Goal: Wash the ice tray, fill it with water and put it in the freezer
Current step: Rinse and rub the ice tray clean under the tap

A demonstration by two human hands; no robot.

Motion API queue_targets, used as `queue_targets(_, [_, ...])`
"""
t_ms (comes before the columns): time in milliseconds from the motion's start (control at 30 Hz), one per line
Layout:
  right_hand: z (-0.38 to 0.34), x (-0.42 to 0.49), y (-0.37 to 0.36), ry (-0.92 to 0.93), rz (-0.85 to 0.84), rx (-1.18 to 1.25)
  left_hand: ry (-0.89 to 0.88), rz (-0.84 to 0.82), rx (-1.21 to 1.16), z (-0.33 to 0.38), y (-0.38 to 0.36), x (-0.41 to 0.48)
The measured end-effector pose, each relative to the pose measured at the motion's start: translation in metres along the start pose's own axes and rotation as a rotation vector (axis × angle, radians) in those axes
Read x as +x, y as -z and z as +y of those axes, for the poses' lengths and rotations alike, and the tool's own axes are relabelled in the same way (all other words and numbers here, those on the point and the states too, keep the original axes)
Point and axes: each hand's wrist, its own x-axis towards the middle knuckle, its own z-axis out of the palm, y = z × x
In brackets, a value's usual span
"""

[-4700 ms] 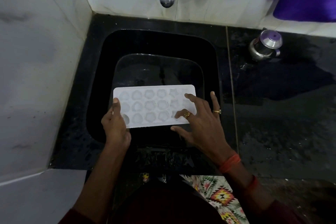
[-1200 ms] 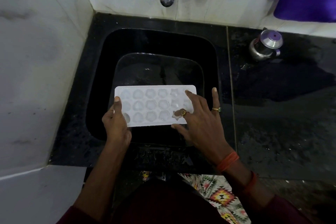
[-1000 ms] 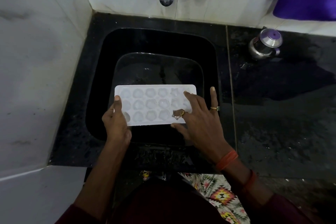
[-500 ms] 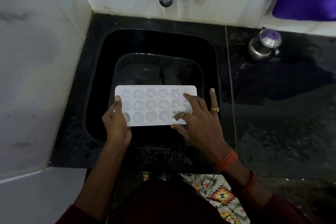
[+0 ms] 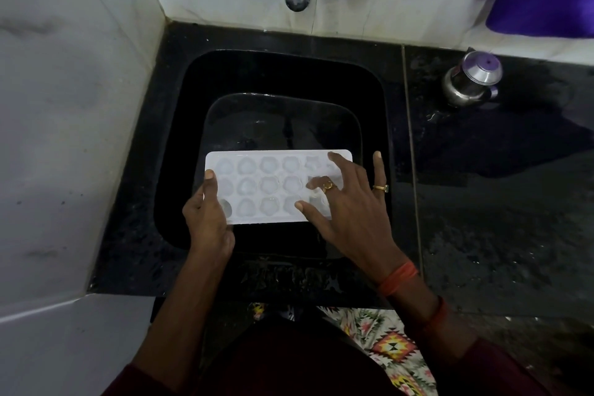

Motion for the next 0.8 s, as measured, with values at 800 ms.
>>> queue_targets(800, [0.0003,0.0054,-0.0041,-0.007,-0.021,-0.059,0.007,0.007,0.006,0.0022,0.0000,0.0031])
